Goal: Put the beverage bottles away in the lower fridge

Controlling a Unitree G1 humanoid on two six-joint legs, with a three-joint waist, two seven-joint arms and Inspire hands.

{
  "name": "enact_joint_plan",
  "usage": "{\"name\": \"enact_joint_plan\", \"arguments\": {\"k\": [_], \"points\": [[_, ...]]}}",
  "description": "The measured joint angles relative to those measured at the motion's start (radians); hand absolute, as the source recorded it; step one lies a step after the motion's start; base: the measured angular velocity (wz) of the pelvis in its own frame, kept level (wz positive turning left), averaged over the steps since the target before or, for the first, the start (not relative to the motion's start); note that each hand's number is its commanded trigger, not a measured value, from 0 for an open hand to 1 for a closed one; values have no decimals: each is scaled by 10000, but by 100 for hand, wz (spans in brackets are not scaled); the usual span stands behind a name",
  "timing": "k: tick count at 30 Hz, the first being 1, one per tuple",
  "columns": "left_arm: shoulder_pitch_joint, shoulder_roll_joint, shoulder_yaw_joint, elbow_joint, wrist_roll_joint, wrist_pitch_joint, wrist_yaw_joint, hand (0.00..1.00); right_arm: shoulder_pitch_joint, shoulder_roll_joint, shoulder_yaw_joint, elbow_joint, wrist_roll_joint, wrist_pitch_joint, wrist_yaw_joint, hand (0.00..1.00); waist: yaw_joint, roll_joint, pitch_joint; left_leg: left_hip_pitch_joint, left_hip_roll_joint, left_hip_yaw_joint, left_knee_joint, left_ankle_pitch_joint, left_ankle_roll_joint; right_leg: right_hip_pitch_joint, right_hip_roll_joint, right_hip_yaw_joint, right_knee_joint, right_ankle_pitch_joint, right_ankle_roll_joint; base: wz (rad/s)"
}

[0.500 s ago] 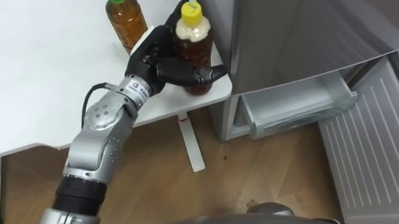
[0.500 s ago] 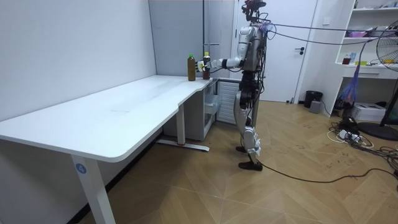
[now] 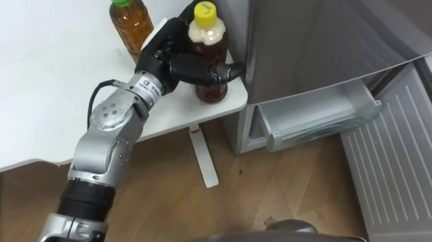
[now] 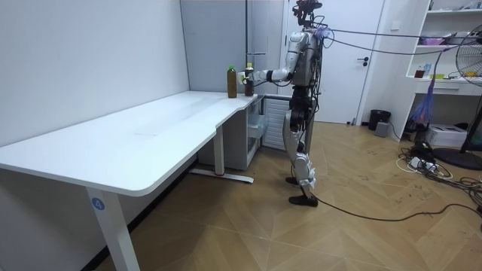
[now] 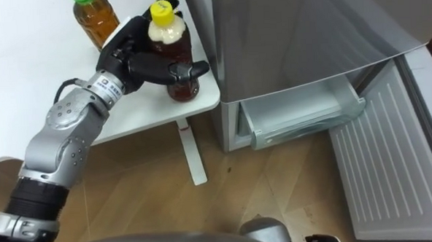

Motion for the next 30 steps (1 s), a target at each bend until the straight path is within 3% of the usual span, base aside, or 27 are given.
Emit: {"name": "enact_joint_plan", "arguments": {"k": [9,30], "points": [[-90,-10,0,145,-7,-2,61,100,-15,3,13,2,-3,-9,-151,0,-72,56,88,-18,-2,5,-7,0,0,-15,2,-5,8,0,0,0],[-209,-120,-26,314,58,-1,79,100,-151,3,20,14,140,-12,-152,0,-181,87,62,-27,4,7,-4,0,0,-42,12,14,7,5,-6,0]]}}
